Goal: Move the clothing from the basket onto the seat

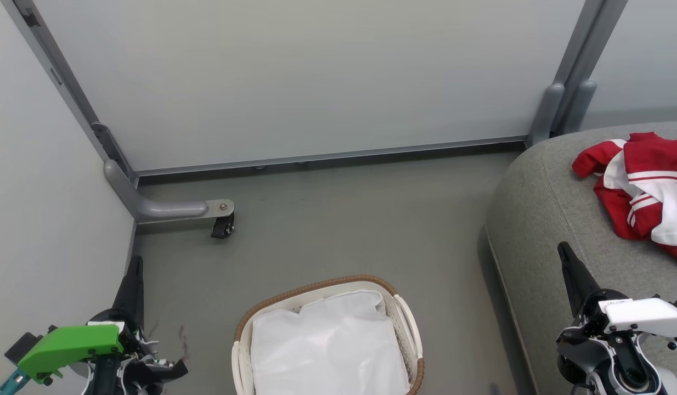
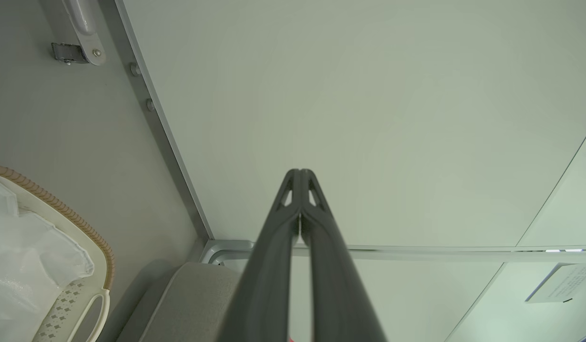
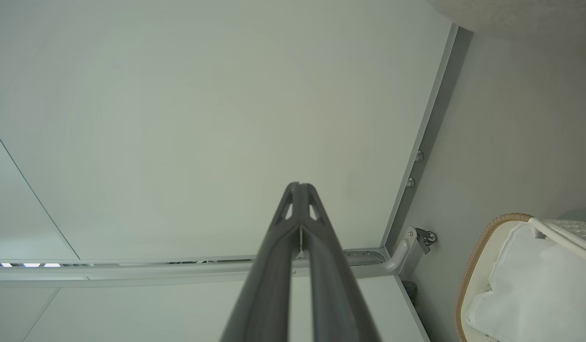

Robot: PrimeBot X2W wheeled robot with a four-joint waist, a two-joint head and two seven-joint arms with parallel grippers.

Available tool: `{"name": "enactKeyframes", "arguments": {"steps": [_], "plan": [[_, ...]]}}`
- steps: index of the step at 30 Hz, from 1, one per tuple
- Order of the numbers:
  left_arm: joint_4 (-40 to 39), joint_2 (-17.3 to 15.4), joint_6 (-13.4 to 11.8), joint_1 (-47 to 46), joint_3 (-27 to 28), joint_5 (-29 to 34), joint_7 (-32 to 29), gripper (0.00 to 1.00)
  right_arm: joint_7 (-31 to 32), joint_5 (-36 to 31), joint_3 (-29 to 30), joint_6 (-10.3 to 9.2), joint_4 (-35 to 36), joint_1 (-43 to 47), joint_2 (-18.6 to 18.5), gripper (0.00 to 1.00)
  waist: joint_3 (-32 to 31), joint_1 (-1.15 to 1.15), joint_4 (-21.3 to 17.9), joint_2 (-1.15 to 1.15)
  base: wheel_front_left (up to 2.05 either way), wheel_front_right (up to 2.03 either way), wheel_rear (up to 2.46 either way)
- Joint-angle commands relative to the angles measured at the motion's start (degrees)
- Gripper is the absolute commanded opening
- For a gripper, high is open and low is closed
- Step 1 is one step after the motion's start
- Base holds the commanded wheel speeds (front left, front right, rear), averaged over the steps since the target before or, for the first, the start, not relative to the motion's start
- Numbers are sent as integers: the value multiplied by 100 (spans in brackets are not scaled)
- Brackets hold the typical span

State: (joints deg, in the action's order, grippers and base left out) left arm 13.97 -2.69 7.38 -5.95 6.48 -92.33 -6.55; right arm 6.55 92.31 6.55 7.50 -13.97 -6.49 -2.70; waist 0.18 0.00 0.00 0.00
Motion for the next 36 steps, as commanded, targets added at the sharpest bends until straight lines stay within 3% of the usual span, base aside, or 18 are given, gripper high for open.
{"name": "enactKeyframes", "arguments": {"steps": [1,36], "plan": [[-2,-37,21,-57,11,-19,-15,0,15,21,9,-2,13,64,-34,0,0,0,0,0,0,0,0],[1,-37,21,-57,11,-19,-15,0,15,21,9,-2,13,64,-35,0,0,0,0,0,0,0,0]]}}
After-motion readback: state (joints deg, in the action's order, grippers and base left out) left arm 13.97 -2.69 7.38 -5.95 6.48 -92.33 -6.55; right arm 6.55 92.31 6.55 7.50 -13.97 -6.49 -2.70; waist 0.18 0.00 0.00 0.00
